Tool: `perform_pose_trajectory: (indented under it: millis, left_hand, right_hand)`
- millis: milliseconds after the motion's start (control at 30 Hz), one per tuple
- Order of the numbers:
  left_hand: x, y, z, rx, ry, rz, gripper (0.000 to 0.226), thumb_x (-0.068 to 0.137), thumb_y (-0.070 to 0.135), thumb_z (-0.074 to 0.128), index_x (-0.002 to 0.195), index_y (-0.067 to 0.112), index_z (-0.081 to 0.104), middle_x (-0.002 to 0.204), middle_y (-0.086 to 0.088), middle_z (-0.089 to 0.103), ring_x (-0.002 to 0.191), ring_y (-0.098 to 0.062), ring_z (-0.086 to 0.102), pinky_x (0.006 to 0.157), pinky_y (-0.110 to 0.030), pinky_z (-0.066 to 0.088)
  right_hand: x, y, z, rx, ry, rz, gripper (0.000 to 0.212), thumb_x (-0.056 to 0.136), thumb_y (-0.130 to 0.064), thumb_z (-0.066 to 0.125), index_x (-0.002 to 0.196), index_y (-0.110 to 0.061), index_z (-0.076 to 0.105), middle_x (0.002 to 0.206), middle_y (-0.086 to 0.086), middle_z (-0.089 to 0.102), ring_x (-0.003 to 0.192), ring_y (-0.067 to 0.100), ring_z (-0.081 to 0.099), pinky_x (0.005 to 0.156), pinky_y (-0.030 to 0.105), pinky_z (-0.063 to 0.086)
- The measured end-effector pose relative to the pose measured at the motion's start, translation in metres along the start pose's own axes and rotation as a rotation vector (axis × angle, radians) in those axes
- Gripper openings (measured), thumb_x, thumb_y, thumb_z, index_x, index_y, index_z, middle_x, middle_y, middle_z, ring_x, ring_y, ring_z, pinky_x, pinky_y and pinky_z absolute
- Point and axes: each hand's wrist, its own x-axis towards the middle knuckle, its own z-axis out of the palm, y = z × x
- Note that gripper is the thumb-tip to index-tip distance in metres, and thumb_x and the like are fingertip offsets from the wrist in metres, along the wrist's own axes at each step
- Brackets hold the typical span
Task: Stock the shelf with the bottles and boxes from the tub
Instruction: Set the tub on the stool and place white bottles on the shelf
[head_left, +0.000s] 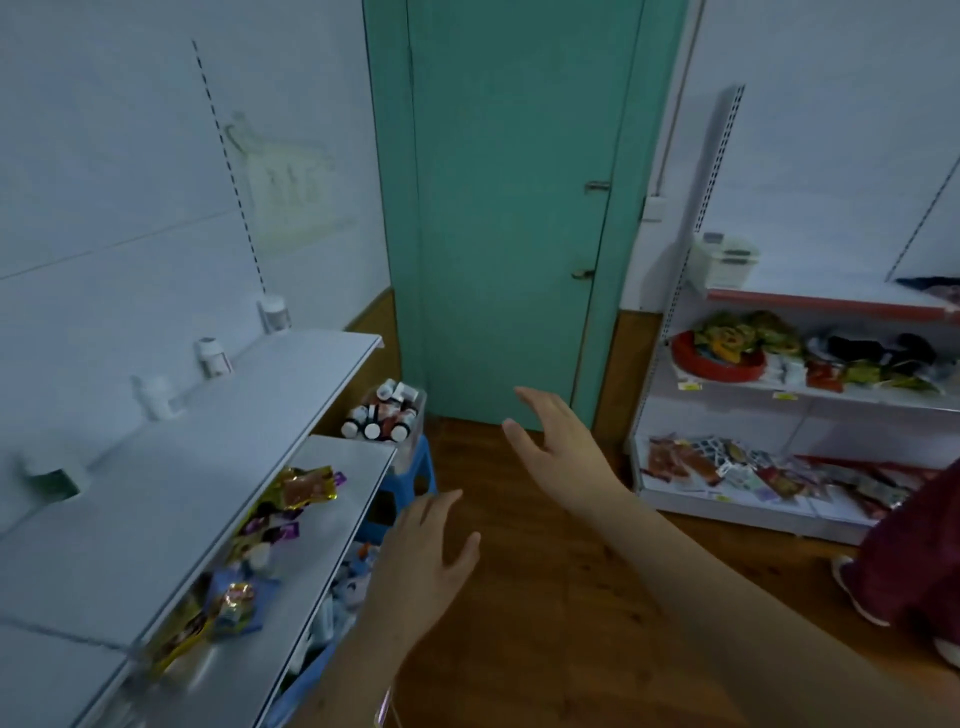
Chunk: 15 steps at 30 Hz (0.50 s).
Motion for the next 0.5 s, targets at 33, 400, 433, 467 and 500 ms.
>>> perform_pose_trajectory:
  millis: [33, 400, 433, 467, 500]
  left_hand:
    - [0.02, -0.002, 0.0, 0.005, 0.002, -0.002, 0.061, 0.091, 0.061, 0.043, 0.143, 0.031, 0.038, 0.138, 0.007, 0.045, 0.123, -0.01, 0.047, 0.101, -0.036, 0.048]
    - [0.216, -0.043, 0.051, 0.027, 0.02, -0.078, 0.053, 0.094, 0.052, 0.051, 0.141, 0.028, 0.043, 0.137, 0.006, 0.049, 0.123, -0.011, 0.046, 0.104, -0.034, 0.044]
    - [0.236, -0.047, 0.059, 0.028, 0.031, -0.092, 0.052, 0.093, 0.053, 0.05, 0.139, 0.029, 0.044, 0.135, 0.006, 0.05, 0.122, -0.012, 0.047, 0.102, -0.036, 0.046]
    - [0.259, -0.052, 0.068, 0.029, 0.04, -0.103, 0.052, 0.093, 0.054, 0.051, 0.138, 0.029, 0.045, 0.132, 0.005, 0.051, 0.119, -0.013, 0.049, 0.099, -0.037, 0.048]
    - [0.281, -0.056, 0.077, 0.026, 0.05, -0.117, 0.051, 0.092, 0.052, 0.052, 0.137, 0.029, 0.046, 0.128, 0.005, 0.052, 0.116, -0.013, 0.051, 0.096, -0.036, 0.049]
  right_hand:
    - [0.019, 0.005, 0.0, -0.001, 0.001, -0.005, 0.058, 0.1, -0.051, 0.042, 0.151, -0.024, 0.033, 0.152, -0.005, 0.039, 0.14, 0.012, 0.035, 0.113, 0.031, 0.032]
    - [0.222, 0.114, 0.022, 0.026, -0.051, -0.062, 0.056, 0.101, -0.047, 0.043, 0.15, -0.022, 0.034, 0.15, -0.003, 0.04, 0.139, 0.013, 0.036, 0.111, 0.03, 0.032]
    - [0.243, 0.126, 0.025, 0.025, -0.062, -0.077, 0.056, 0.101, -0.047, 0.043, 0.15, -0.021, 0.034, 0.15, -0.003, 0.04, 0.139, 0.013, 0.036, 0.111, 0.029, 0.032]
    - [0.266, 0.139, 0.027, 0.022, -0.074, -0.091, 0.056, 0.101, -0.047, 0.043, 0.15, -0.021, 0.033, 0.15, -0.003, 0.04, 0.139, 0.013, 0.036, 0.11, 0.028, 0.031]
    - [0.29, 0.152, 0.029, 0.018, -0.091, -0.106, 0.056, 0.101, -0.046, 0.043, 0.15, -0.021, 0.033, 0.15, -0.003, 0.039, 0.139, 0.013, 0.035, 0.109, 0.027, 0.03]
